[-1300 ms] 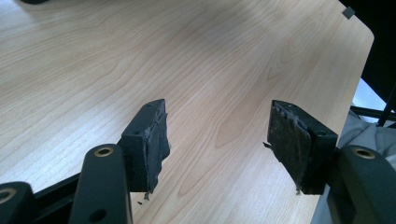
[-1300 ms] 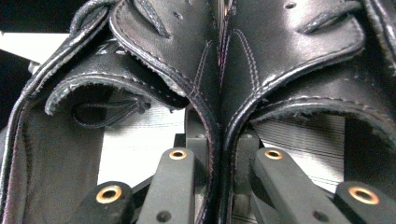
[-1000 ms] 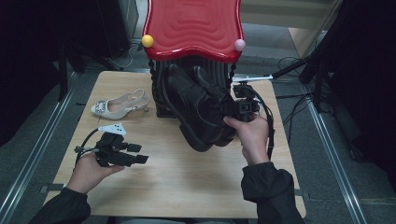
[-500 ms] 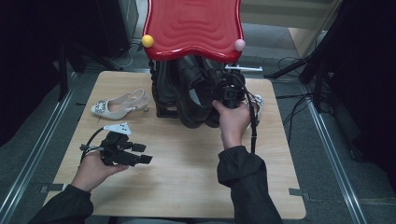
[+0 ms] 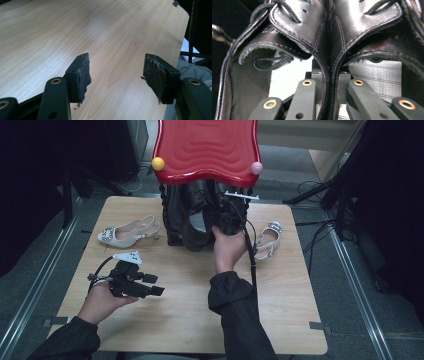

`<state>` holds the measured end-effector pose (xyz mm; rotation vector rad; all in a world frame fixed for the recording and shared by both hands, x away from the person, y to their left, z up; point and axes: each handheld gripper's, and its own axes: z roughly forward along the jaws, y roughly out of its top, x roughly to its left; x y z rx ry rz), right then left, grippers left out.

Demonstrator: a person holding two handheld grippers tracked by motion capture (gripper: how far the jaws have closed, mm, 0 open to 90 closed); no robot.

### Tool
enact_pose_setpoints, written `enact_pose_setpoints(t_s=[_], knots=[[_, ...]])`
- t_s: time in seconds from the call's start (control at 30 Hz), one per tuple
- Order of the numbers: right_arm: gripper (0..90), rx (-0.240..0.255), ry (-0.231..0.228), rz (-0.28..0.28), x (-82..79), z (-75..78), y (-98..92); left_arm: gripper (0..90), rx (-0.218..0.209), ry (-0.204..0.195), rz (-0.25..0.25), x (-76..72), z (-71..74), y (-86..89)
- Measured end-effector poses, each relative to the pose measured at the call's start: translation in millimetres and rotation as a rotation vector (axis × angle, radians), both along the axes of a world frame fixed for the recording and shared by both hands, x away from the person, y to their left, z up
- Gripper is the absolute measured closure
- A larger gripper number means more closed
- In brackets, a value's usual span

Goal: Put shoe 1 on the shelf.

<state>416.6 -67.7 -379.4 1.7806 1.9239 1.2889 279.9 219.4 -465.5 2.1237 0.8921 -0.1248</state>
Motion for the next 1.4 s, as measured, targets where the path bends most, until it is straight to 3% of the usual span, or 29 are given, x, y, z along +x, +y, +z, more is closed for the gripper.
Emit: enact_pose_setpoints(t_s=[0.2,0.3,0.53,0.63,0.8,1.0,1.1,1.4], knots=[[82.1,0.018,0.007,-0.034,6.0,2.2,8.9,38.4,-0.001,0.001,-0.004,0.2,0.1,-1.2],[80.5,0.068,0.026,-0.050,9.0,3.5,10.1,38.4,0.001,-0.006,-0.007,-0.4,0.9,-2.3],[77.4,0.055,0.019,-0.049,9.3,0.8,16.6,38.6,-0.003,-0.003,-0.005,-0.6,1.0,-2.3],[72.5,0.073,0.029,-0.028,10.4,-3.4,19.5,38.6,-0.004,-0.007,-0.007,-1.0,1.6,-2.3],[69.7,0.010,0.005,0.031,10.7,-7.6,24.8,39.2,-0.002,-0.006,-0.008,-1.5,1.2,-3.2],[63.0,0.045,0.010,0.071,12.9,-7.8,20.8,39.3,0.002,-0.003,-0.012,-1.0,0.5,-5.1],[60.4,0.071,-0.018,0.116,13.4,-7.5,15.4,39.3,0.001,-0.003,-0.006,-0.9,0.7,-4.4],[60.1,0.046,-0.056,0.173,1.1,-5.1,11.6,39.2,-0.003,-0.005,-0.002,-1.0,2.3,-3.6]])
